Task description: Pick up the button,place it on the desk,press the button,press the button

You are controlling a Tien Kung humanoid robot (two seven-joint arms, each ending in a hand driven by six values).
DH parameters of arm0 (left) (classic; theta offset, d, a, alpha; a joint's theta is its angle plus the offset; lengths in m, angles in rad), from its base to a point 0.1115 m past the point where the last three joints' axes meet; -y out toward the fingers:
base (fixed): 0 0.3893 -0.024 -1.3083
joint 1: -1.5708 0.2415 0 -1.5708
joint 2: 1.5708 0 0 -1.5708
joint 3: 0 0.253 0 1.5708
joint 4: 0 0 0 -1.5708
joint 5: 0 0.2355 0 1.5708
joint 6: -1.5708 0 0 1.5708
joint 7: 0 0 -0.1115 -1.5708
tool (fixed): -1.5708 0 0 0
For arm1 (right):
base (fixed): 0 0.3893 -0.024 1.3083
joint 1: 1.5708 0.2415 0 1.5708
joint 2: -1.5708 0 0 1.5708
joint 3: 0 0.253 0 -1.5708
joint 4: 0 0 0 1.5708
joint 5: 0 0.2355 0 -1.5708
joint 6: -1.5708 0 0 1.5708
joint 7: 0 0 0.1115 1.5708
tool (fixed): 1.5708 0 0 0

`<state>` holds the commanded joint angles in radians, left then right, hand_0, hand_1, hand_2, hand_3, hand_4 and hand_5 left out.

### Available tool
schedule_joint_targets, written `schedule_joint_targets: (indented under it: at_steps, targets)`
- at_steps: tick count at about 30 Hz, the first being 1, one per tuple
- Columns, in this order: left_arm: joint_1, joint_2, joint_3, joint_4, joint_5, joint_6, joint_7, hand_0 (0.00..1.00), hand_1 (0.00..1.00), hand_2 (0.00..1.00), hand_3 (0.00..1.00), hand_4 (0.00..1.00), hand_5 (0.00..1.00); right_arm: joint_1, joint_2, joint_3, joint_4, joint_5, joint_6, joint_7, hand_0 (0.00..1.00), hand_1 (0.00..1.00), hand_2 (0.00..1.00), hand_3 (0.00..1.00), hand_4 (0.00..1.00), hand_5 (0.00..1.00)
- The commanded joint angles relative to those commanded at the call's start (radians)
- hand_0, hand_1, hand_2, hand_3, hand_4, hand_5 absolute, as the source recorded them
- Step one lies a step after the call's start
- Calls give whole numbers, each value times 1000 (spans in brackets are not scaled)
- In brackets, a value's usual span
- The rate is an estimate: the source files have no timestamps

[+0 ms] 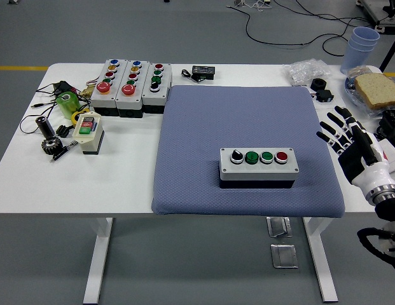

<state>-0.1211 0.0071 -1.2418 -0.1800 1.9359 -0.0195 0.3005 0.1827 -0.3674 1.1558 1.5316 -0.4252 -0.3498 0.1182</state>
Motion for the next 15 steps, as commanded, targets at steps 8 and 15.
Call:
schedule_joint_targets:
  at_steps: [8, 15]
  targets:
    - [-9, 1, 0, 0, -10, 2, -1, 645, 607, 603, 564, 313, 860, -1, 3, 18, -10, -5, -4, 15, 722, 703, 739, 724, 709, 476]
    - [-13, 2, 1, 0, -13, 2, -1, 646, 608, 602, 564, 309, 858, -5, 6, 40, -23, -20, 35, -11, 693, 675, 714, 693, 711, 474]
